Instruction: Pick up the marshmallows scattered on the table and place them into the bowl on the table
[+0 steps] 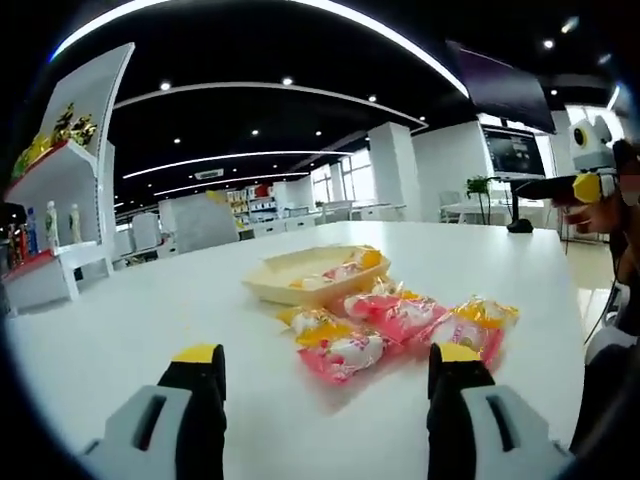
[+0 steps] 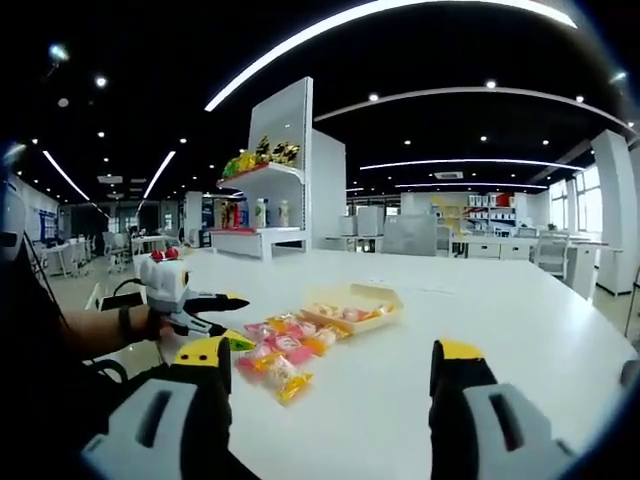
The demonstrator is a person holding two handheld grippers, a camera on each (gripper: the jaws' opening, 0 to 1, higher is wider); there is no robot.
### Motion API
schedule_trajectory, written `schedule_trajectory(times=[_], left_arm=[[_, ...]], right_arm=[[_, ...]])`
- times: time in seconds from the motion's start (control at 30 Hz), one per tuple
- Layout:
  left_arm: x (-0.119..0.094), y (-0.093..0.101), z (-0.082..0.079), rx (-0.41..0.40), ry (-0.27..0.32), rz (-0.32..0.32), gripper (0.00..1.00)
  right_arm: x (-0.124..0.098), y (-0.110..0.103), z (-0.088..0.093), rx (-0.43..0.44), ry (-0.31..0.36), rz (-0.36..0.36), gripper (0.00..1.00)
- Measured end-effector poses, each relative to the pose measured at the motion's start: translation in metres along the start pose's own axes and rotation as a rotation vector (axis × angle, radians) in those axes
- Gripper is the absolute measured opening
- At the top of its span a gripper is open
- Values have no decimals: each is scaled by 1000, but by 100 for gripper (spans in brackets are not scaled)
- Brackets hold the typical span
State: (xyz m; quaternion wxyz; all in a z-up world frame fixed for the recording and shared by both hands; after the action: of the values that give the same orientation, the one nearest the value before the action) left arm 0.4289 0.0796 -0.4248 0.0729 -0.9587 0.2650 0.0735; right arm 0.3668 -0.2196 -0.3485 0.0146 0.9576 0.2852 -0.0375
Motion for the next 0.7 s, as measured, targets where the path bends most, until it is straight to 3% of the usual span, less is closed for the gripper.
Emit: schedule_trajectory(times=[0.2, 0.7], left_arm=[[9, -1, 2, -20, -26, 20, 71], [23, -2, 3, -83, -44, 50, 58]], right_arm=[[1, -2, 2, -1, -6, -8, 78], [0, 1, 3, -4, -8, 3, 77]])
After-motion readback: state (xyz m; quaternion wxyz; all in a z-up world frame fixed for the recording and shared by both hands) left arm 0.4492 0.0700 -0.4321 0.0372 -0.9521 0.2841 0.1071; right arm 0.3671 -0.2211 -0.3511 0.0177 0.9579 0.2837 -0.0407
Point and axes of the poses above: the point that each gripper's makers call its tool centre point, and the gripper's own axes: x roughly forward along the fingers, y roughly to its right, z roughly out of its underside, the point moved 7 cm from there along -x, roughly backward along the fingers, and after that the axes turned 6 degrees about z, right-handed, at the moved point
